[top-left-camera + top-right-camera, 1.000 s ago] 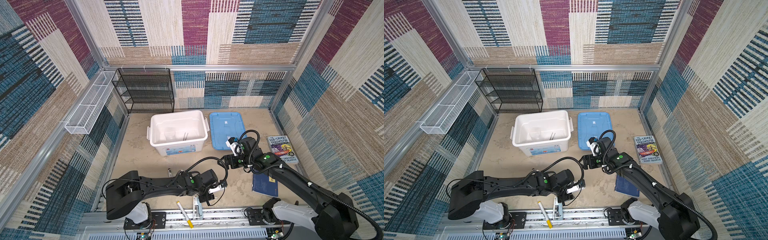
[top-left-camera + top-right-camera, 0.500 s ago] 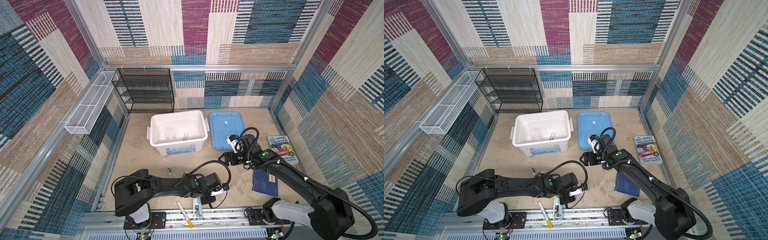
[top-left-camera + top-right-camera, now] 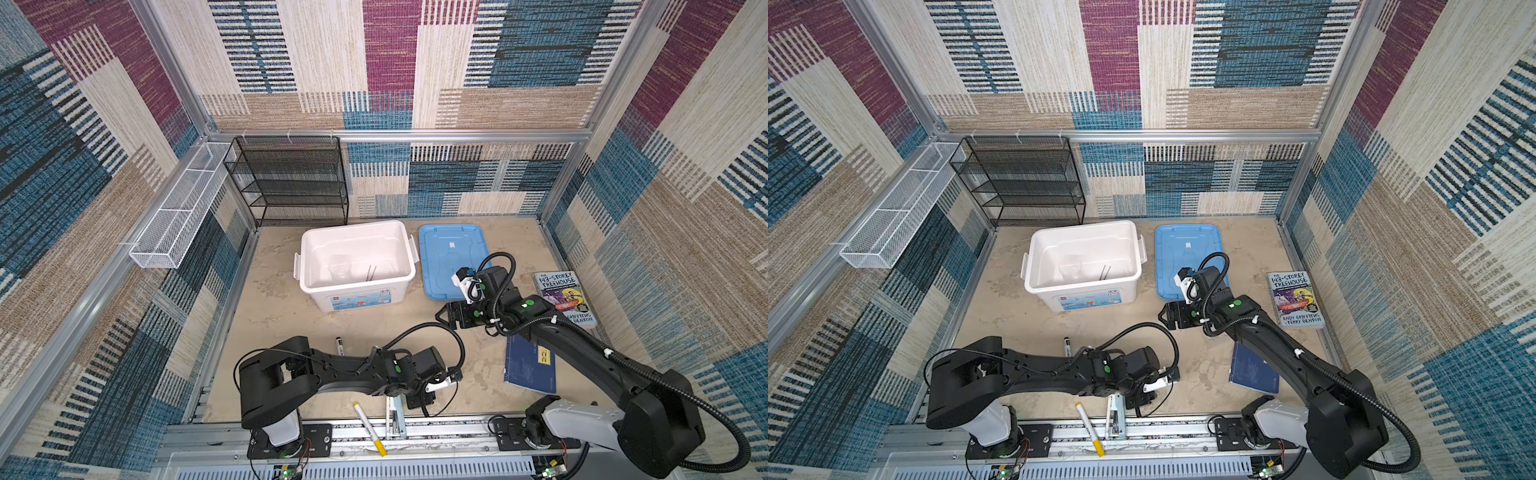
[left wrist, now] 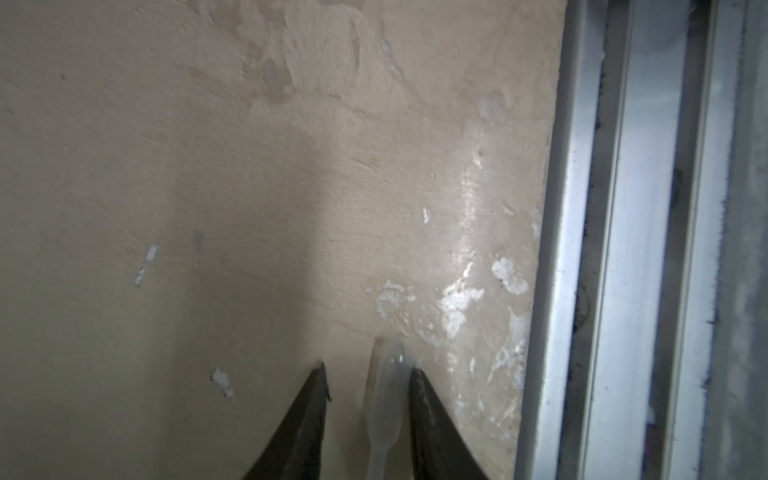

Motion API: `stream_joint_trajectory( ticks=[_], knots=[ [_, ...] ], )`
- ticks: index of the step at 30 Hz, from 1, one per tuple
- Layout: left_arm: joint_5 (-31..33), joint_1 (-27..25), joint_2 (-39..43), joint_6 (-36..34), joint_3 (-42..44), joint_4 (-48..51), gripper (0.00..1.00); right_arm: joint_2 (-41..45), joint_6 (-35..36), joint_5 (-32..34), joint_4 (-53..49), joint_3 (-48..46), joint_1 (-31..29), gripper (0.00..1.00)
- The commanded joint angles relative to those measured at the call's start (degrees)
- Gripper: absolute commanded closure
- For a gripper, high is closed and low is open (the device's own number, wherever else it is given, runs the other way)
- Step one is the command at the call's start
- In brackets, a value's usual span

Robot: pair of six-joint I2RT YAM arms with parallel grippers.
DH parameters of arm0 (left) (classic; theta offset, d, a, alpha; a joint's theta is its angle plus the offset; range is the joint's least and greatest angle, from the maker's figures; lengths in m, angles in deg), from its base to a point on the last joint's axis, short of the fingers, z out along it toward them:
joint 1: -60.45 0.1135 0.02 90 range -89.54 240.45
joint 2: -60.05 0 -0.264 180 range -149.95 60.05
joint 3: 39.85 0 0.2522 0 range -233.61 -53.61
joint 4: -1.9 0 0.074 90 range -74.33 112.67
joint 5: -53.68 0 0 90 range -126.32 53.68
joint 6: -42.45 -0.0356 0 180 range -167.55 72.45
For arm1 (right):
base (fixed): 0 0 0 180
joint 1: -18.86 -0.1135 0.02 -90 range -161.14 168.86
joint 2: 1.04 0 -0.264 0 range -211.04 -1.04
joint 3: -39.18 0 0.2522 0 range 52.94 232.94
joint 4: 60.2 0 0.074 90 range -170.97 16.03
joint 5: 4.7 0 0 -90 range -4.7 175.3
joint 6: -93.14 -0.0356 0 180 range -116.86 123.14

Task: Organize the chemistry lab equipment
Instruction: 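Close the left gripper on a second clear pipette near the rail, then lift the pipette over the white bin with left while right nears lid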

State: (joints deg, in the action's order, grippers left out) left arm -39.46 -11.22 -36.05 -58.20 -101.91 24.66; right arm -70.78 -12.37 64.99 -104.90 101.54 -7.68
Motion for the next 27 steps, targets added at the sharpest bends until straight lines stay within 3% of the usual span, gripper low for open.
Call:
stream_joint_trajectory(
  ticks=[1, 9, 27],
  knots=[
    [2.4, 0.0, -0.3, 0.2, 1.2, 0.9, 0.68, -0.3, 0.5, 1.1, 1.5, 0.5, 0.0, 0.12],
    [8.6, 0.4, 0.7, 0.1, 3.2, 0.1, 0.82, -1.5, 0.4, 1.1, 2.0, 1.6, 0.1, 0.12],
    [16.2, 8.5, 10.8, 3.6, 5.1, -6.2, 0.86, -1.9, -0.7, 2.5, 5.8, 4.4, 0.1, 0.12]
  ],
)
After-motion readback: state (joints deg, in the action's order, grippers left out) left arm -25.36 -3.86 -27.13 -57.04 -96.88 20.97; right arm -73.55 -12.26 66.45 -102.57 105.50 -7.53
